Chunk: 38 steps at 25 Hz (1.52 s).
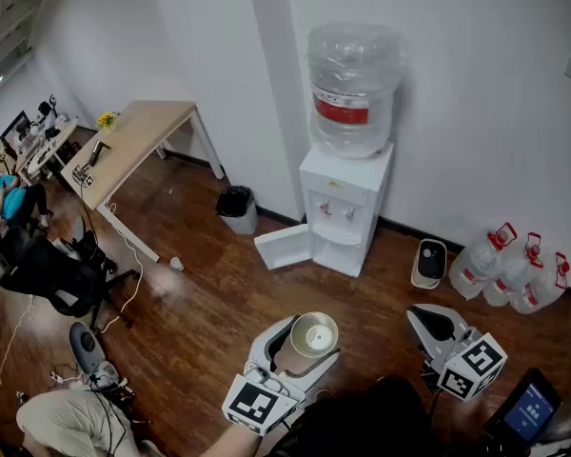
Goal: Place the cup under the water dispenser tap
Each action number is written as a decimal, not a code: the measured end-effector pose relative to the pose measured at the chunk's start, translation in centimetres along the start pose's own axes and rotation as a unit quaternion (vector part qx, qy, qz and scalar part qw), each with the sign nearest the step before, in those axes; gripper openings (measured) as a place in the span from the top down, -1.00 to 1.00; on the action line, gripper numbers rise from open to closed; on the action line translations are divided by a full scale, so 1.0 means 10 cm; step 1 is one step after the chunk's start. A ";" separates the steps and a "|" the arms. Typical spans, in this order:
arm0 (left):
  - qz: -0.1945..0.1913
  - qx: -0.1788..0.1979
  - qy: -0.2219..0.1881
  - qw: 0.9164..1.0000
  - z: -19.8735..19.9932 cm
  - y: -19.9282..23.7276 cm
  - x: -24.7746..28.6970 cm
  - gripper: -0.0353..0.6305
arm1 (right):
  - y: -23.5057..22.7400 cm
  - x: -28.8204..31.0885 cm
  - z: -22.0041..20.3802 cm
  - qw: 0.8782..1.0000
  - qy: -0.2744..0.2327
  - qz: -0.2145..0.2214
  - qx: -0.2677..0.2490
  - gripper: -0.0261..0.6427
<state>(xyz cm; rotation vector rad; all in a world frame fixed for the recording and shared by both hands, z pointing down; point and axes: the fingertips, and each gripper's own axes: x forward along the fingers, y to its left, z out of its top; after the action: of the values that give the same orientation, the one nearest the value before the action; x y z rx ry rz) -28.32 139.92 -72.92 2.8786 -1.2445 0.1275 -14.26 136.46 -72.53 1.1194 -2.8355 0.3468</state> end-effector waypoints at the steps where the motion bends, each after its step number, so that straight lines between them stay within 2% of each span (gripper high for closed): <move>1: -0.001 0.000 0.002 1.000 -0.05 0.00 -0.02 -0.20 | 0.02 -0.01 -0.05 1.000 0.001 -0.002 0.000 0.91; 7: -0.009 0.001 -0.005 1.000 -0.17 0.07 -0.02 -0.20 | -0.02 0.03 -0.20 1.000 0.006 -0.012 0.005 0.90; 15: -0.004 -0.002 0.006 1.000 -0.18 0.45 0.70 -0.20 | -0.79 0.47 -0.02 1.000 0.000 -0.007 0.026 0.90; 22: -0.007 -0.010 -0.003 1.000 -0.06 0.87 1.42 -0.20 | -1.45 0.98 0.20 0.999 0.002 0.028 0.028 0.90; 28: 0.000 -0.006 0.024 1.000 -0.14 1.22 1.94 -0.20 | -1.95 1.26 0.40 0.998 0.007 0.047 0.029 0.89; 33: 0.010 -0.042 0.062 0.997 -0.29 1.42 2.22 -0.20 | -2.26 1.47 0.44 0.998 0.015 0.053 0.030 0.87; 38: -0.002 -0.047 0.057 0.997 -0.42 1.59 2.34 -0.20 | -2.39 1.65 0.44 0.998 0.015 0.043 0.041 0.87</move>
<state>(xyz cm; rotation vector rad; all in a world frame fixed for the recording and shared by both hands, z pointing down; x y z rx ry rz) -24.22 112.10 -67.46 2.7521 -1.1919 0.2245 -9.99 107.56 -70.00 0.9985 -2.8730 0.4862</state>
